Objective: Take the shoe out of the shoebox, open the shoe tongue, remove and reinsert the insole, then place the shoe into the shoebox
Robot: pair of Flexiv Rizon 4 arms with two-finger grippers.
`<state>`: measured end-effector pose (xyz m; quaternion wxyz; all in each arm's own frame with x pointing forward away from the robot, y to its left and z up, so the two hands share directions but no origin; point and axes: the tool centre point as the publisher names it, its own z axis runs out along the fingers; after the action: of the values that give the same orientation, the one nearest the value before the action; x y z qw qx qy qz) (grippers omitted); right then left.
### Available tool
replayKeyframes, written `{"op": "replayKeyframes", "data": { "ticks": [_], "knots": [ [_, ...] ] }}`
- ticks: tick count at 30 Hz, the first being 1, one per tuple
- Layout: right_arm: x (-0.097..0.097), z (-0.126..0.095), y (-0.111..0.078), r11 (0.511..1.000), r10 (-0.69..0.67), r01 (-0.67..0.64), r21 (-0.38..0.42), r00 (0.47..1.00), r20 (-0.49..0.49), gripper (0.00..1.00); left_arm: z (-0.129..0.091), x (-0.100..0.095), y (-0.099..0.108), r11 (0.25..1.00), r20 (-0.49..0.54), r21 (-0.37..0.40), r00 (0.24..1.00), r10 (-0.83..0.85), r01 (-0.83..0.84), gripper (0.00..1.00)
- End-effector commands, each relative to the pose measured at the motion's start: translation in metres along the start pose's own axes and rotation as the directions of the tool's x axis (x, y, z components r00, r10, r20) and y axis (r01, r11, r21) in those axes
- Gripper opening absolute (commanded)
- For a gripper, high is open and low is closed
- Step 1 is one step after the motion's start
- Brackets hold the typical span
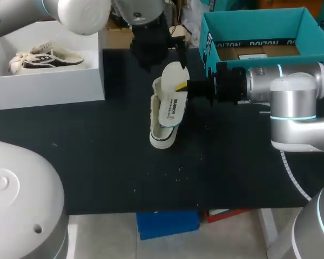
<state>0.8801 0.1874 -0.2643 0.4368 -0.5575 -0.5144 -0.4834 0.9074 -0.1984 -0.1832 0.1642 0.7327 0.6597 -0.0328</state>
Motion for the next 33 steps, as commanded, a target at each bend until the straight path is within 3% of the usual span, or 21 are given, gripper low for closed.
{"op": "replayKeyframes", "data": {
  "ticks": [1, 12, 20, 26, 33],
  "knots": [
    [0.001, 0.001, -0.001, 1.0, 0.001, -0.001, -0.004, 1.0, 0.002, 0.0, 0.01, -0.003, 0.031, 0.999, 0.0, 0.032, 1.0, 0.01, -0.01, 1.0],
    [0.001, 0.001, -0.001, 1.0, 0.001, -0.001, -0.004, 1.0, 0.002, 0.0, 0.029, -0.008, 0.091, 0.998, 0.016, 0.046, 0.999, 0.044, -0.045, 1.0],
    [0.001, 0.001, -0.001, 1.0, 0.001, -0.001, -0.004, 1.0, 0.002, 0.0, 0.039, -0.018, 0.117, 0.996, 0.014, 0.057, 0.998, 0.068, -0.069, 1.0],
    [0.001, 0.001, -0.001, 1.0, 0.001, -0.001, -0.004, 1.0, 0.002, 0.0, 0.036, -0.019, 0.114, 0.996, 0.009, 0.057, 0.998, 0.066, -0.066, 1.0],
    [0.001, 0.001, -0.001, 1.0, 0.001, -0.001, -0.004, 1.0, 0.002, 0.0, 0.023, -0.022, 0.088, 0.997, 0.006, 0.047, 0.999, 0.054, -0.054, 1.0]
  ]
}}
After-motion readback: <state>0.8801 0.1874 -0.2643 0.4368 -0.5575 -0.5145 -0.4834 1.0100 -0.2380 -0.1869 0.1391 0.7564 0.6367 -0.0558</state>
